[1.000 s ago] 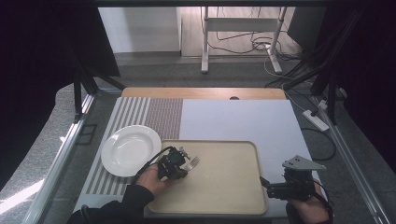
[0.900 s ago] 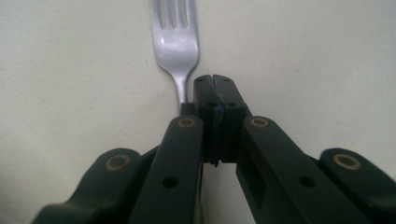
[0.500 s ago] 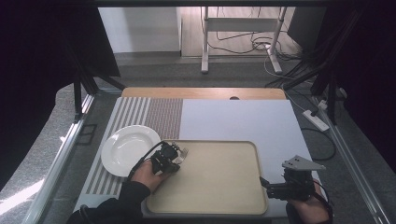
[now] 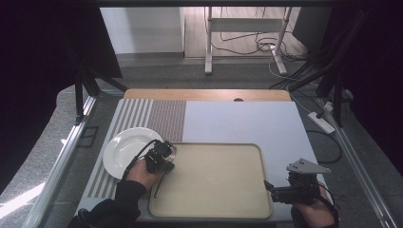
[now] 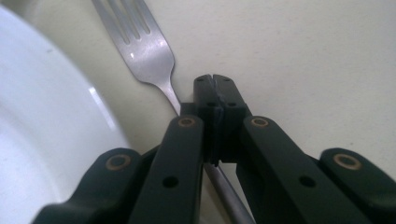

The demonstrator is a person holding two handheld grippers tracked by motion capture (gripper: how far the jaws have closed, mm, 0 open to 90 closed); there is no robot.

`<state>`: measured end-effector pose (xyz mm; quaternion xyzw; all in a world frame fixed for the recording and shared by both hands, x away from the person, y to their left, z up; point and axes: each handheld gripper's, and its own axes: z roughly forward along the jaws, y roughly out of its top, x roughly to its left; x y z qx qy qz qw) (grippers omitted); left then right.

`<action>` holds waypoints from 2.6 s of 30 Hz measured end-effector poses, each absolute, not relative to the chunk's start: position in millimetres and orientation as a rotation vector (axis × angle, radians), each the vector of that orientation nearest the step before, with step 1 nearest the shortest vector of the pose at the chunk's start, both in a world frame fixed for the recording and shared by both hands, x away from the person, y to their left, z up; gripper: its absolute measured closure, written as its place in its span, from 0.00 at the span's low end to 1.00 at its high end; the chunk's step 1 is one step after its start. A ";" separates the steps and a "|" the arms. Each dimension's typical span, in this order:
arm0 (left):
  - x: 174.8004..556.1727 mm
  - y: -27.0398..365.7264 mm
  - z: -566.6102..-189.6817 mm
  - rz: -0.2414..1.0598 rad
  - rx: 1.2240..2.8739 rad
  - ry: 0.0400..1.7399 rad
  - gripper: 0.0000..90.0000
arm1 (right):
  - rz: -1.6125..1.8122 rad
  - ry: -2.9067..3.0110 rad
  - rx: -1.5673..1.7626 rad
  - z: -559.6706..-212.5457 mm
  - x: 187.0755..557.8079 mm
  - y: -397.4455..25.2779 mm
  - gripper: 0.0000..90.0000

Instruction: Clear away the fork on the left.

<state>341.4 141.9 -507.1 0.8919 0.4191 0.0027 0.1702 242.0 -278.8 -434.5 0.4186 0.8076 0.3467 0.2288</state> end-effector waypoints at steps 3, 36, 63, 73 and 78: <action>343.2 146.7 -507.5 -0.003 2.517 1.217 0.99 | 0.953 2.224 1.150 -434.5 241.8 -278.8 0.00; 340.4 169.2 -485.6 0.179 2.344 0.997 0.36 | 0.953 2.228 1.146 -434.6 241.9 -278.4 0.00; 332.5 198.7 -470.0 0.175 2.201 1.031 0.02 | 0.950 2.231 1.147 -434.7 242.0 -278.3 0.00; 324.1 206.4 -466.3 0.195 2.210 1.003 0.00 | 0.949 2.233 1.145 -434.8 242.0 -278.1 0.00; 316.6 214.6 -464.1 0.213 2.188 1.010 0.00 | 0.949 2.235 1.146 -434.8 242.0 -278.1 0.00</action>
